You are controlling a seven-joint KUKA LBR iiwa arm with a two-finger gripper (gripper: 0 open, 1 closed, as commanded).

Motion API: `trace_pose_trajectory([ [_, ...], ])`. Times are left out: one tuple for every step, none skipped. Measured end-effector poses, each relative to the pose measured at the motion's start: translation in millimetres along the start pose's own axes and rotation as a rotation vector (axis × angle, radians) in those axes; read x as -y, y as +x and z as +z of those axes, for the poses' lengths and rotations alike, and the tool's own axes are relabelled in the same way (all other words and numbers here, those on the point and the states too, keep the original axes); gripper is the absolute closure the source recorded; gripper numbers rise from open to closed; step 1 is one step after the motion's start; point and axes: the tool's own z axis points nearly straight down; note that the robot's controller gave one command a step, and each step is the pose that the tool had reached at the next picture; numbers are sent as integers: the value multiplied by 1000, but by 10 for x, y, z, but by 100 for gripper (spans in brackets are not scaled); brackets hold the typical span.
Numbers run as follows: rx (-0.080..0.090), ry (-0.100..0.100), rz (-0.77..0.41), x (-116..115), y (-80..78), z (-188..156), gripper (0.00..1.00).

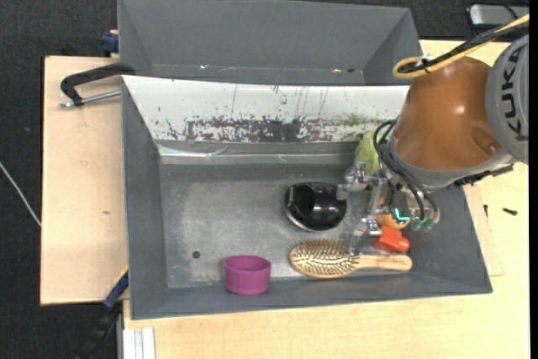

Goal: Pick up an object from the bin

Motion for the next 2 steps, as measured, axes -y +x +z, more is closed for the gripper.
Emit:
trace_pose_trajectory([
  [7, 1, -1, 0, -17, -29, 0],
  [46, 14, -294, 237, -110, 424, 0],
])
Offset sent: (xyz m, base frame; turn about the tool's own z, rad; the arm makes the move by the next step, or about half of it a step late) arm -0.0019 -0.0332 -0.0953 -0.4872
